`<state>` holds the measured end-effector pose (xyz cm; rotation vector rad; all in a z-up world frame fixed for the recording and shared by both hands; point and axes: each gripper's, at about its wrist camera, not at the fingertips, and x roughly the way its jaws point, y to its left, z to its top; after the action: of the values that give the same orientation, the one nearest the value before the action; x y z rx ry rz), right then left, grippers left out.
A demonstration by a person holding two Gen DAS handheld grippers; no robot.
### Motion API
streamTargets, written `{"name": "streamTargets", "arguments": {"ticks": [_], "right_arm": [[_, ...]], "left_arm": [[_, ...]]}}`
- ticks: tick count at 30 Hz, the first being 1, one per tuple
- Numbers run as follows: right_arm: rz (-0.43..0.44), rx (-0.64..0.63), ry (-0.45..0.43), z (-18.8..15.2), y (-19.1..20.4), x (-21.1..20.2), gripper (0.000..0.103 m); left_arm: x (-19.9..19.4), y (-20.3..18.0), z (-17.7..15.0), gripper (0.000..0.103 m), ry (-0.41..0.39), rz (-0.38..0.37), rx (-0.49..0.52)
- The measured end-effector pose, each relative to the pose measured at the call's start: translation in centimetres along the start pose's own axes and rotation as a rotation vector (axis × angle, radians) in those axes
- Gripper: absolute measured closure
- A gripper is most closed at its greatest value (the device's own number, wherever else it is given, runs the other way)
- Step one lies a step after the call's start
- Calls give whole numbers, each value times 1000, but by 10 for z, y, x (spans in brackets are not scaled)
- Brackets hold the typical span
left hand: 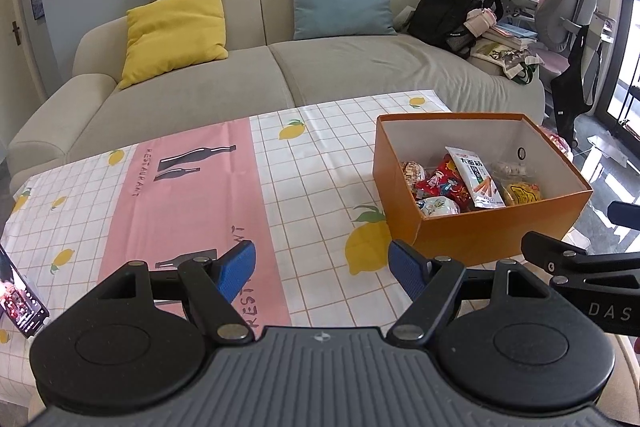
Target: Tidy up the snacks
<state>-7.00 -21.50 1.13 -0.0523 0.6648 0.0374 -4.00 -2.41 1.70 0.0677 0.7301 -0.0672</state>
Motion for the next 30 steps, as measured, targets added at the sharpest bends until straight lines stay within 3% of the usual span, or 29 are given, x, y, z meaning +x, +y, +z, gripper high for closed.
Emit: {"name": "streamTargets", "arguments": {"ticks": [30], "right_arm": [[0,10,2,1,-1,-1,3]], "left_arm": [[-4,-5,2,14,-8,5,-3]]}}
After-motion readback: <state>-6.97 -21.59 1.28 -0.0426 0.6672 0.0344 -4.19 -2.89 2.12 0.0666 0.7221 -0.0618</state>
